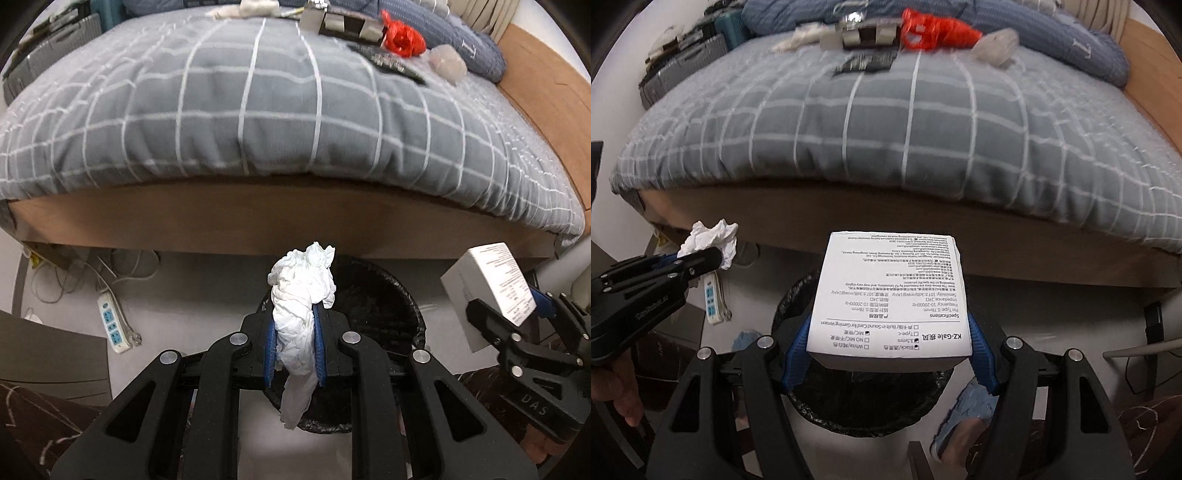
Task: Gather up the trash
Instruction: 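Carry the tissue and white box down over the black bin, then open the right gripper to drop the white box into the bin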
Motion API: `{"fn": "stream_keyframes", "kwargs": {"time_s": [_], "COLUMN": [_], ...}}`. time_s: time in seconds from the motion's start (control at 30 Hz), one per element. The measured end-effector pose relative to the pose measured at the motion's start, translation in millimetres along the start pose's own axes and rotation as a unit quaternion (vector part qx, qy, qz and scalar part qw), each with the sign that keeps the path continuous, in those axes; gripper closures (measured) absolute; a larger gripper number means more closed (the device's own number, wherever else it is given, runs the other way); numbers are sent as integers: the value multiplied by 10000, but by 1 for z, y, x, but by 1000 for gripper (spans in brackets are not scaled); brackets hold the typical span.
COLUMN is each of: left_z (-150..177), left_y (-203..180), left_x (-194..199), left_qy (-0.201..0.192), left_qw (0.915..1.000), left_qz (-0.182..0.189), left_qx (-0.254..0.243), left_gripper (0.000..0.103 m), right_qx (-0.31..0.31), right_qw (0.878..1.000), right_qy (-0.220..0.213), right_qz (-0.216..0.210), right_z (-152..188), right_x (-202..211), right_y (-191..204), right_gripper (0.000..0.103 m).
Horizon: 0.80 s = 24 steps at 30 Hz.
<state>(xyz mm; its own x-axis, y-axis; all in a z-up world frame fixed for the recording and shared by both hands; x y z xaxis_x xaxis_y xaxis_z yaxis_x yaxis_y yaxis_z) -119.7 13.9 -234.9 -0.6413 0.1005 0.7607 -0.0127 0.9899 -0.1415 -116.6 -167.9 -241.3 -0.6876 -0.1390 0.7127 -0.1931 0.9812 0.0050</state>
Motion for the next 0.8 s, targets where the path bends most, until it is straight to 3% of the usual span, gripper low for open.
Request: {"fn": "stream_keyframes", "kwargs": {"time_s": [0.6,0.8], "left_z": [19,19], "left_y": [49,37], "left_x": [-12,-19], "left_qy": [226,280], "left_qw": [9990,9992], "left_qz": [-278,-191], "left_qx": [260,195], "left_gripper": [88,88], "right_qx": [213,197], "right_qw": [9977,9985], "right_qy": [404,348], "right_qz": [-501,-373], "right_z": [18,21], "right_x": [-45,-47], "right_y": [50,41], "right_gripper": [35,21]}}
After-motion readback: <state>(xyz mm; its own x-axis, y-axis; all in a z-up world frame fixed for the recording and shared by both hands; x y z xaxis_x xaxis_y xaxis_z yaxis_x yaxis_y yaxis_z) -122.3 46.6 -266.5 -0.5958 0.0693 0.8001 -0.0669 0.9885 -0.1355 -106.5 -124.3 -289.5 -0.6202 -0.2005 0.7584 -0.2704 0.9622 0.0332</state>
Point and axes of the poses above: each gripper's, at about its wrist camera, not at the fingertips, and x roughly against the way its jaws point, y to its left, z to its underside, the point moved 6 cm from there along -x, roughly the way its jaws point, and after that the axes turned 15 degrees about -y, right-handed, at the moved point
